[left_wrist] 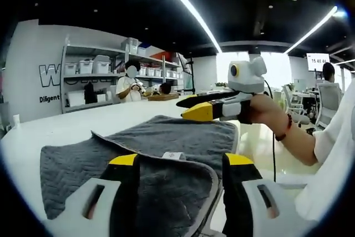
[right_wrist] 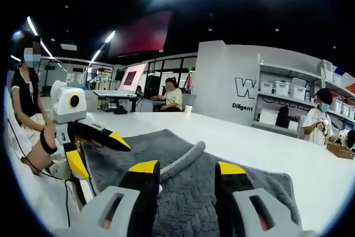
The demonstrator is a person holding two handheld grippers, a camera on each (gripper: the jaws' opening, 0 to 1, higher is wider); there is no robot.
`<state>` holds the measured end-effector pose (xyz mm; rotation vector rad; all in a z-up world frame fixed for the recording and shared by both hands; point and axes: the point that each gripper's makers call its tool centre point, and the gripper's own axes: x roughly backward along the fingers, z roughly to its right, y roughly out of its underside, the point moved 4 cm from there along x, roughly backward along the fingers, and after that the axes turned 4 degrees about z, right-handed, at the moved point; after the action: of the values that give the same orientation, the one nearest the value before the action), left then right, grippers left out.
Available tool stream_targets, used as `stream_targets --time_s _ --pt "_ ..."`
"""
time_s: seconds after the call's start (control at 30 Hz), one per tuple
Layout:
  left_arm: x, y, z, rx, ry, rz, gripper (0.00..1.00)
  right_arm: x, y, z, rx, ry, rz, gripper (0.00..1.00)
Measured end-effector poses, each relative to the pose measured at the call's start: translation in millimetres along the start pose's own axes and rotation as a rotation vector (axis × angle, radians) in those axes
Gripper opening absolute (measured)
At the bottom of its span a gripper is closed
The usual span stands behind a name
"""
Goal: Open the folded towel by lifting each exposed corner and separating the folded layers until the towel lies flat within the target outline without major curled edges
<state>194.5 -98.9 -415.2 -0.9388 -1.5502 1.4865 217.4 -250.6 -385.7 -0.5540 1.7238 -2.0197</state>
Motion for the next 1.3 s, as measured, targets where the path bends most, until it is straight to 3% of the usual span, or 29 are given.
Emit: stream_targets --time_s 0.67,1.0,1.17,1.3 --pt "-11.8 16.2 6.9 -0.046 -0.024 -0.067 0.58 -32.7 -14.7 -10.6 0.032 -0.045 -0.017 0.36" --pt "-16.4 20.5 9.2 -0.046 -0.041 -0.086 0.58 -38.1 -15.7 -15.8 0.043 -0.068 -0.025 0.36" --pt "-17.7 21.6 8.4 -0.093 -0.065 -0.102 0.57 -38.9 -17.3 -16.8 0.045 -0.07 -0.021 0.36" --pt "-20.4 25.0 12.8 -0.076 -0.043 -0.107 0.56 -39.2 -15.7 -17.8 0.049 -0.072 -0.026 0.36"
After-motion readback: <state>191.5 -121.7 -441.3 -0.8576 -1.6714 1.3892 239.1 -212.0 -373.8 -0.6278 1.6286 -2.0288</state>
